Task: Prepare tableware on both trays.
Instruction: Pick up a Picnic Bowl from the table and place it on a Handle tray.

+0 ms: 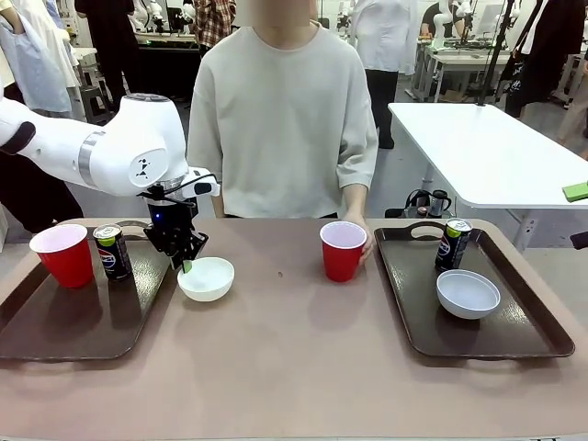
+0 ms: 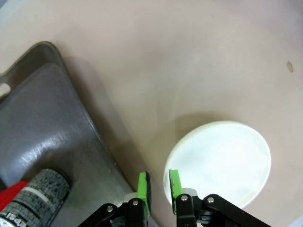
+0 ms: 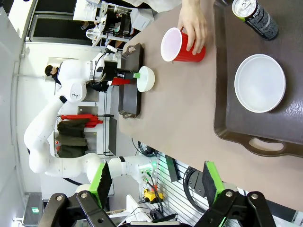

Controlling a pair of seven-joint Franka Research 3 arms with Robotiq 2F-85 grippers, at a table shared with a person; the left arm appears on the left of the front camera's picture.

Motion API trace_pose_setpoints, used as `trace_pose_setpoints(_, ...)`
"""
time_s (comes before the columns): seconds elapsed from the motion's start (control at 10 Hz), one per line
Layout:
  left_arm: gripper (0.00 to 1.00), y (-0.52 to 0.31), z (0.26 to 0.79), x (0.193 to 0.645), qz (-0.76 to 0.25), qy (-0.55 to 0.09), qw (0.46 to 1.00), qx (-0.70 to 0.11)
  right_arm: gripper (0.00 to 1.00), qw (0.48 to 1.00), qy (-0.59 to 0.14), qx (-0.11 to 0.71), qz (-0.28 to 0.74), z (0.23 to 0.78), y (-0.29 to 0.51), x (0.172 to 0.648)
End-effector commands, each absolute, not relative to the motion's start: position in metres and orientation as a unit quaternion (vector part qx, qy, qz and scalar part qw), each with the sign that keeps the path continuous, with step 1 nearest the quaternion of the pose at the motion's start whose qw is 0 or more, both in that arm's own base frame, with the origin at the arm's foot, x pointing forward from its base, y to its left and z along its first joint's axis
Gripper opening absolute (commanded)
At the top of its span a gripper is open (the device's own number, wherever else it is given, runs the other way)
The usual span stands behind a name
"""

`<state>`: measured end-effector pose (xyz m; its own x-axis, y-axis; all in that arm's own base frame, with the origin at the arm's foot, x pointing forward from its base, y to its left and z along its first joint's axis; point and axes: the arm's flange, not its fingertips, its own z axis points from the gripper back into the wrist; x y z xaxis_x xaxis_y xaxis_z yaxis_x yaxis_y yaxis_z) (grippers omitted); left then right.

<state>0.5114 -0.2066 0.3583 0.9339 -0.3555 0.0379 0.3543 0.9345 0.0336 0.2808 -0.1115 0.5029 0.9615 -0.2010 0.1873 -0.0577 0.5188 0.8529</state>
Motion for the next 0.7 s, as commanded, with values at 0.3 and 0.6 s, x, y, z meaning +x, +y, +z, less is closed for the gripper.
trace_pose_setpoints(0.3, 0.25, -0.207, 0.356, 0.513, -0.165, -0.017, 0.986, 0.021, 1.00, 0.855, -0.138, 0.498, -0.038, 0.503, -0.111, 0.282)
trace_pose_setpoints(0.6, 0.00, -0.209, 0.346, 0.516, -0.160, 0.004, 0.987, 0.002, 1.00, 0.855, -0.138, 0.498, -0.038, 0.503, -0.111, 0.282)
